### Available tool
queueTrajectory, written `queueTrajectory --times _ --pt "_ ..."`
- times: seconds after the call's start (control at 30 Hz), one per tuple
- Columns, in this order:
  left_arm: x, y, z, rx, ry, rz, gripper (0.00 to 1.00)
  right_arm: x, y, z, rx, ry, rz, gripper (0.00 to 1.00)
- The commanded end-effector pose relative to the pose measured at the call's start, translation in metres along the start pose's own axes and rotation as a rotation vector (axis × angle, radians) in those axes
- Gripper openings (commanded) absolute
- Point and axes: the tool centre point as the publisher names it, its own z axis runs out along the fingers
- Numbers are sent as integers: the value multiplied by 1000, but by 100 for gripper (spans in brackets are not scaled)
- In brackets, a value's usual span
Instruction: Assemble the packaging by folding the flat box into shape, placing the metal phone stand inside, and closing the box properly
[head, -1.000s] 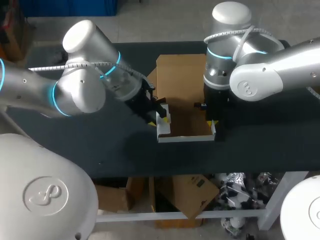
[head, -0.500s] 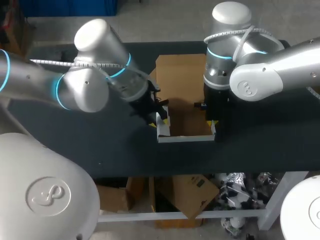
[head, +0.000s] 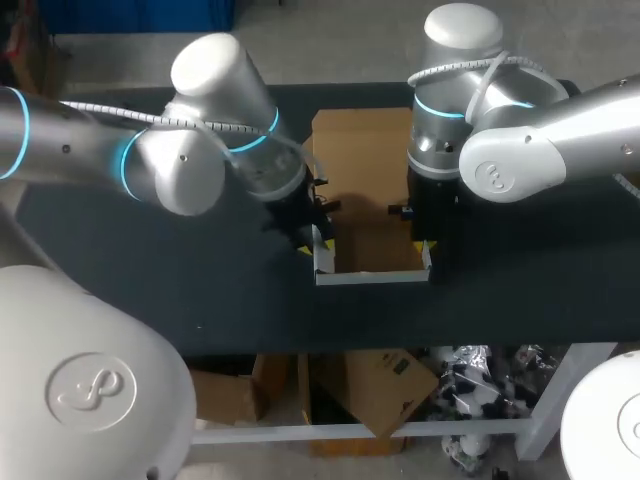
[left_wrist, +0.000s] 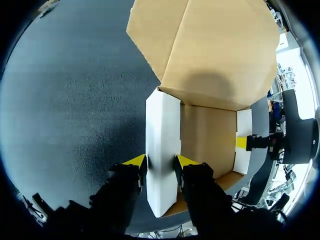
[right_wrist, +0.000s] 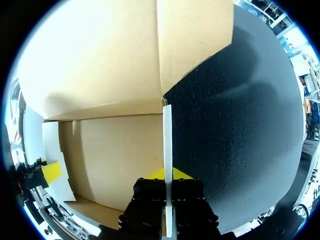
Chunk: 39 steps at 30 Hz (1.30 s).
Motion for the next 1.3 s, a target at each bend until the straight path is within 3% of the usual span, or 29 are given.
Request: queueTrajectory --times 0.03,0.37,0.5,0.97,1.1,1.3 --pt "2 0 0 2 -53 -1 36 1 0 0 2 -3 0 0" --pt "-3 -1 3 2 -82 -3 35 1 0 0 2 -3 0 0" --pt "-5 -1 5 1 -92 -4 27 1 0 0 2 -3 0 0" --pt "-9 -1 4 8 -132 13 20 1 0 0 2 -3 0 0" --pt "-11 -1 5 7 -139 22 10 1 0 0 2 -3 0 0" --pt "-14 0 6 4 -148 37 9 1 0 0 2 -3 0 0"
